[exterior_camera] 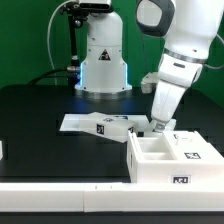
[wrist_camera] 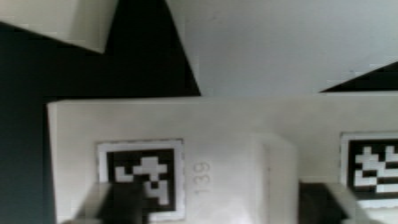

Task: Assemble cabinet

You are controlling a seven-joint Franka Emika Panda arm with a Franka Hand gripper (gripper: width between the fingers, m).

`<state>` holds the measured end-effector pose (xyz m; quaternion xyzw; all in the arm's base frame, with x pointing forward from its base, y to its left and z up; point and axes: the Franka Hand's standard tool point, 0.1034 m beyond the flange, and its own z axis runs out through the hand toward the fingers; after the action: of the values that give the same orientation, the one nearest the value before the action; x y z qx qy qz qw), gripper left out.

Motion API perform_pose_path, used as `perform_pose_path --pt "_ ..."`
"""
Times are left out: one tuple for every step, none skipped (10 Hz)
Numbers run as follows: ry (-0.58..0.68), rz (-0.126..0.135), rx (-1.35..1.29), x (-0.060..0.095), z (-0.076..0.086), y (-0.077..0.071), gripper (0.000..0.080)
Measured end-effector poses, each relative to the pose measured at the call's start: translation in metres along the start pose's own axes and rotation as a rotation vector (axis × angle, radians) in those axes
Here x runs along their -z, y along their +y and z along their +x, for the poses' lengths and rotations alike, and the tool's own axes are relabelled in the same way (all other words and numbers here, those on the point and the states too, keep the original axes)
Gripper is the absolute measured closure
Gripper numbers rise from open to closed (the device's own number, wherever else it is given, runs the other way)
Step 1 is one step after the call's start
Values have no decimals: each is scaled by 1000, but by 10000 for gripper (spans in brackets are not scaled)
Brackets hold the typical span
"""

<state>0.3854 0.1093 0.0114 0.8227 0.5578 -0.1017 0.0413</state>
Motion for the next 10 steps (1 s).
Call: perform_pose_path --pt "0 0 0 0 0 0 520" --pt "0 0 0 0 0 0 723" --pt "2 -1 -18 2 2 1 723" --pt "8 -7 -67 7 6 2 737" --pt "20 -14 -135 14 9 4 737" --pt "28 -21 -222 21 12 5 737" --pt "34 -21 -334 30 15 5 737" --pt "30 9 -419 36 15 8 737" --pt "27 29 -457 38 18 14 737" --pt "32 27 -450 36 18 11 735"
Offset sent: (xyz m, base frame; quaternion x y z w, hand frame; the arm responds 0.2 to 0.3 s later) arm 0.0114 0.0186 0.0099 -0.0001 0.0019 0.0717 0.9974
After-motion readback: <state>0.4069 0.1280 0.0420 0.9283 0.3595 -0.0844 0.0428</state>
